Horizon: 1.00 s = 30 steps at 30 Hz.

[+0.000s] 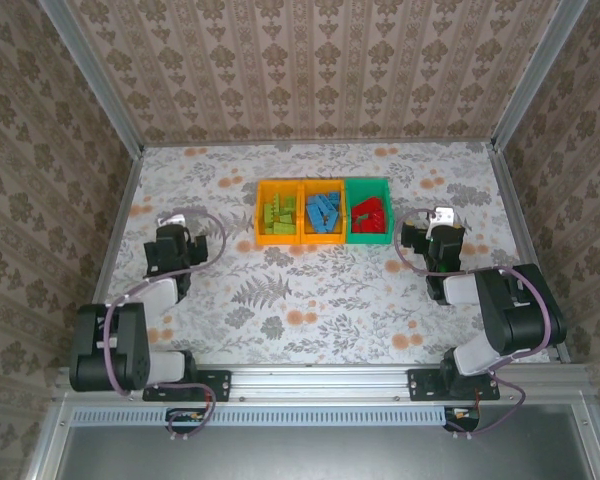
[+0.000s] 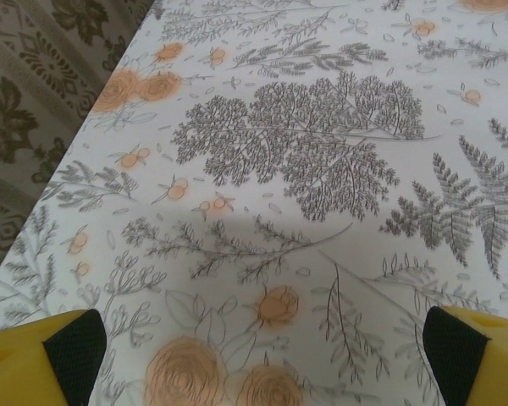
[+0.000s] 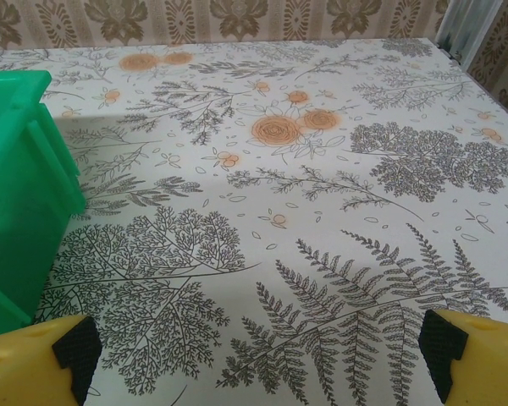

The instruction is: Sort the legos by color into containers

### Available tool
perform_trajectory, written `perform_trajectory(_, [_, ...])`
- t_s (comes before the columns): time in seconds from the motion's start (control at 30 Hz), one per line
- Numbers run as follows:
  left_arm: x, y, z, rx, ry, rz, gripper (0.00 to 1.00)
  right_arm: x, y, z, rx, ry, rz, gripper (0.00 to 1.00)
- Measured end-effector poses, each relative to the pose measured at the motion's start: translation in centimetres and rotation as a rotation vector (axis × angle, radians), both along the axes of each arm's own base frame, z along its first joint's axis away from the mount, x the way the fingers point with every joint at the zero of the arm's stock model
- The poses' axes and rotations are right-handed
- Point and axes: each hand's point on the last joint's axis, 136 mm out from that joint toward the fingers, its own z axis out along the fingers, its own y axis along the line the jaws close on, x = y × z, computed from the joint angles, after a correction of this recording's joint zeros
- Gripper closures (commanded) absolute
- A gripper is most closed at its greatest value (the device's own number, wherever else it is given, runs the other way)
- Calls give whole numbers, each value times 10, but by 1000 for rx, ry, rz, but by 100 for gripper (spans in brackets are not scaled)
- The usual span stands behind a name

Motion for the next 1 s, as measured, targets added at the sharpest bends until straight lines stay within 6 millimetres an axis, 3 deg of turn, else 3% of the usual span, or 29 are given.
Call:
perform_trajectory(0.1, [16,-4,5,-34,-89,-39,0,0,0,0,0,0,0,0])
perform_trajectory(0.2, [28,-12,-4,-48,-127,-92,0,0,0,0,0,0,0,1])
perform_trajectory(0.3, [25,-17,-17,-52,-113,-119,0,0,0,0,0,0,0,0])
perform_trajectory(0.57, [32,-25,-3,-35,-173,-148,0,0,1,0,1,0,3,0])
perform_trajectory(1.0, [32,-25,-1,-32,-181,-150,0,0,1,0,3,0,6,0])
